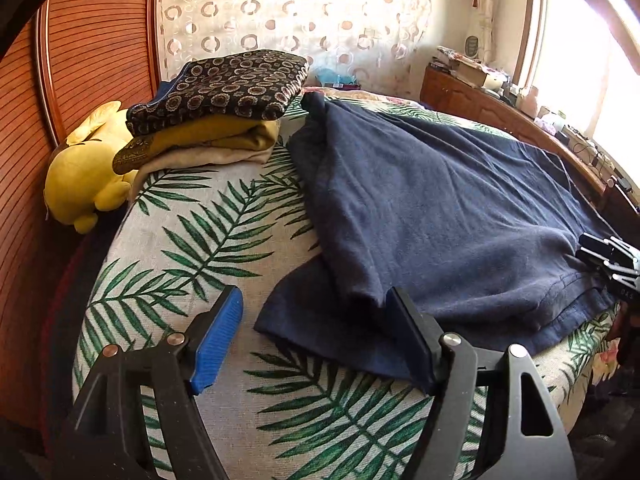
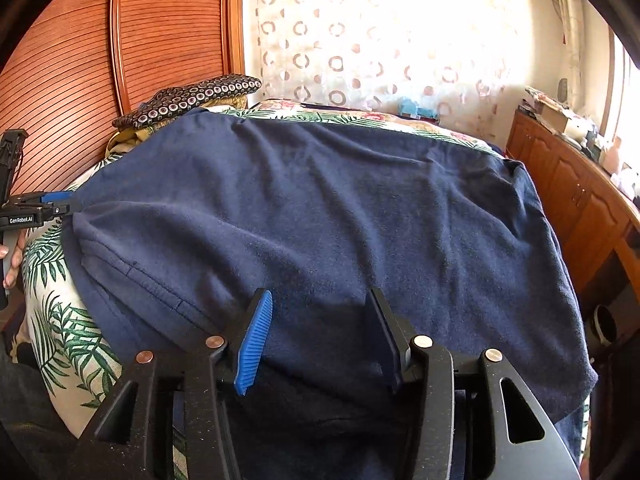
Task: Fold small clothes
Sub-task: 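Lift both open grippers and move the left gripper to the shirt's side, then close the left gripper on the shirt's side and lift it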
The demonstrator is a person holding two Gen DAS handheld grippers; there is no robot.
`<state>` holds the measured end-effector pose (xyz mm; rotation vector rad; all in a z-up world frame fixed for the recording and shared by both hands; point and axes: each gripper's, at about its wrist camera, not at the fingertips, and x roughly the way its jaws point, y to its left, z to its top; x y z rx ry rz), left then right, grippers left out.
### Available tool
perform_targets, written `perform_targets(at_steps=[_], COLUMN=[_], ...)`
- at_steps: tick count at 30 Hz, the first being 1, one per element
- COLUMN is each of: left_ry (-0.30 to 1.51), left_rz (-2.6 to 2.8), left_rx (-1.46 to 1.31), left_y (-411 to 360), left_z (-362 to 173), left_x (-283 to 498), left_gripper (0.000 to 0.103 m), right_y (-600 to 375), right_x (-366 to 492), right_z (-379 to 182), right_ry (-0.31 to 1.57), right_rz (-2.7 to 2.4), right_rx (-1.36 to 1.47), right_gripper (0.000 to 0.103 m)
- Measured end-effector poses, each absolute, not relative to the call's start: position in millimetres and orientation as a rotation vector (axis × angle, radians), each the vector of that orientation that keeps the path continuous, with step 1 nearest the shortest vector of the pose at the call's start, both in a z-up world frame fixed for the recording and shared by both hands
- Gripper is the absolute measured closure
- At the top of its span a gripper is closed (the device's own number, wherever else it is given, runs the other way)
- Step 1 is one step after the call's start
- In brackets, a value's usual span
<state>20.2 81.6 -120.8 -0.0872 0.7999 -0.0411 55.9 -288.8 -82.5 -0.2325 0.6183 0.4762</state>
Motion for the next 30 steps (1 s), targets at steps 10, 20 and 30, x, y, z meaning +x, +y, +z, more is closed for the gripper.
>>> perform_targets(at_steps=[10, 20, 30], left_ry=[0.795, 0.728, 0.616], left_rz=[-0.089, -0.265, -0.497], left_rx=[-0.091, -0.126, -0.053], left_y=[77.9, 52.8, -37.3], left_z=[-119.1, -81.7, -16.7], left_x=[24.2, 32.8, 65.4], left_gripper=[0.064, 0.09, 0.091], right_y=[-289.3, -291.7, -331.2], right_x=[56.8, 61.3, 54.4], right_z=[-82.4, -77.4, -47.6], right_ry=[0.63, 0.672, 0.622], right_rz=[0.492, 0.497, 0.425], right_rx=[-0.24, -0.245, -0.208], right_gripper=[0.038, 0.035, 0.035])
